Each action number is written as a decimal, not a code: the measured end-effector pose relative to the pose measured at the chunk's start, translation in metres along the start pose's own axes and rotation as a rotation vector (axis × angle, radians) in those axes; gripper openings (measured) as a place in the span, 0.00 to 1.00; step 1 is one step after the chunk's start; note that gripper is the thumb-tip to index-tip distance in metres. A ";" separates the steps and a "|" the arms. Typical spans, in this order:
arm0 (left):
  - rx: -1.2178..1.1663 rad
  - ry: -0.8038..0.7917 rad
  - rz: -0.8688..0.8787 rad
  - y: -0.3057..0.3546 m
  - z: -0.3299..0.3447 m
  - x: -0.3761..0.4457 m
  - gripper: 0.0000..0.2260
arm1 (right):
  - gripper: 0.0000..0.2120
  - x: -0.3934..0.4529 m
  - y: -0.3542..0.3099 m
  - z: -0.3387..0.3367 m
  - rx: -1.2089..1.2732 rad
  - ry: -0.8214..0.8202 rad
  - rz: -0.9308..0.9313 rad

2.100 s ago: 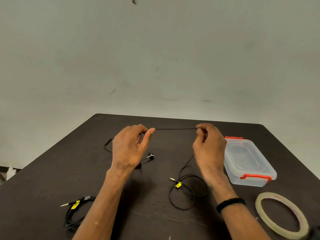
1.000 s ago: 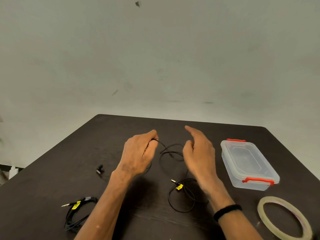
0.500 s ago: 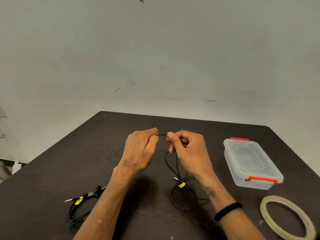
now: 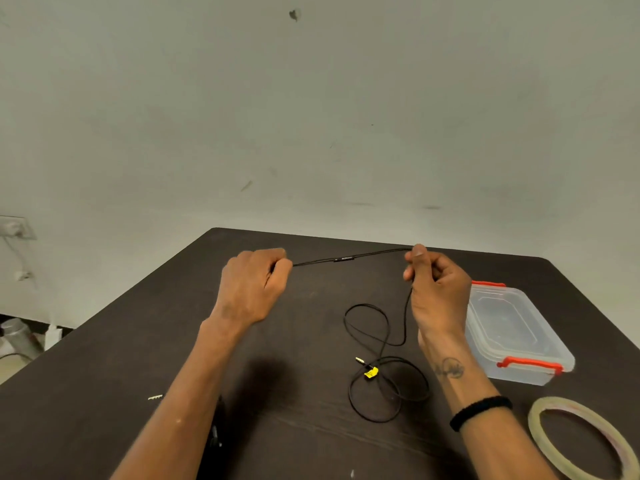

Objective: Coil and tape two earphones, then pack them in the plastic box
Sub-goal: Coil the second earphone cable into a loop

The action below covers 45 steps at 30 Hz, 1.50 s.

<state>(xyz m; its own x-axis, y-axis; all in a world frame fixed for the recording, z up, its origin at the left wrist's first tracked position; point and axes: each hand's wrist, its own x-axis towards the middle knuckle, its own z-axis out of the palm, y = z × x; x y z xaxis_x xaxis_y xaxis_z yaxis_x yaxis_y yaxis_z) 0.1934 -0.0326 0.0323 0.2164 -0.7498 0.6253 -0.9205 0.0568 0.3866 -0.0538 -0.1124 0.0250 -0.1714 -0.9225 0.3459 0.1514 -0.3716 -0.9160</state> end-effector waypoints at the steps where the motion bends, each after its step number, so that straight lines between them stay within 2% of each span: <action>1: 0.051 -0.018 0.029 -0.005 -0.010 0.005 0.14 | 0.14 -0.001 0.001 0.001 -0.006 -0.003 0.003; 5: 0.226 -0.105 0.164 -0.023 -0.041 0.019 0.13 | 0.14 -0.006 0.002 0.006 -0.044 -0.057 -0.009; 8: 0.284 -0.198 0.182 -0.050 -0.045 0.023 0.14 | 0.15 -0.010 0.006 0.007 -0.117 -0.188 0.007; 11: 0.237 -0.317 0.131 -0.086 -0.035 0.019 0.15 | 0.16 -0.012 0.009 0.006 -0.167 -0.370 0.063; 14: 0.196 -0.363 0.072 -0.107 -0.019 0.009 0.10 | 0.13 -0.018 0.010 0.008 -0.264 -0.516 0.072; 19: 0.181 -0.413 -0.058 -0.107 0.005 0.007 0.08 | 0.08 -0.022 0.012 0.010 -0.366 -0.606 0.052; 21: 0.219 -0.408 -0.090 -0.099 0.008 0.006 0.10 | 0.07 -0.024 0.016 0.011 -0.413 -0.614 0.038; 24: 0.288 -0.333 -0.023 -0.067 0.004 -0.004 0.16 | 0.07 -0.028 0.023 0.012 -0.487 -0.638 0.020; 27: 0.158 -0.248 -0.005 -0.015 0.001 -0.025 0.09 | 0.05 -0.027 0.026 0.012 -0.580 -0.650 -0.046; 28: 0.111 -0.270 -0.023 0.006 0.001 -0.035 0.08 | 0.06 -0.026 0.024 0.012 -0.615 -0.635 -0.078; 32: 0.020 -0.398 -0.123 0.071 0.014 -0.083 0.17 | 0.06 -0.025 0.003 0.004 -0.600 -0.476 -0.166; 35: -0.020 -0.479 -0.190 0.092 0.022 -0.109 0.15 | 0.03 -0.041 -0.022 -0.023 -0.564 -0.381 -0.143; 39: 0.011 -0.391 -0.230 0.099 0.024 -0.123 0.05 | 0.09 -0.075 -0.026 -0.066 -0.846 -0.538 -0.095; 42: 0.029 -0.413 -0.253 0.103 0.021 -0.129 0.04 | 0.11 -0.088 -0.012 -0.082 -1.042 -0.662 -0.065; 45: -0.060 -0.408 -0.298 0.103 0.007 -0.136 0.03 | 0.07 -0.089 -0.005 -0.084 -1.078 -0.636 -0.110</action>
<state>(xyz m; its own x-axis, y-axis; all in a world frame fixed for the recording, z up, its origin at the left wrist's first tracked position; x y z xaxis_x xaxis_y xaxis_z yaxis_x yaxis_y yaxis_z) 0.0671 0.0704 -0.0182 0.3112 -0.9348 0.1711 -0.8150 -0.1699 0.5540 -0.1214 -0.0197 -0.0185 0.4117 -0.8907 0.1926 -0.7568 -0.4519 -0.4723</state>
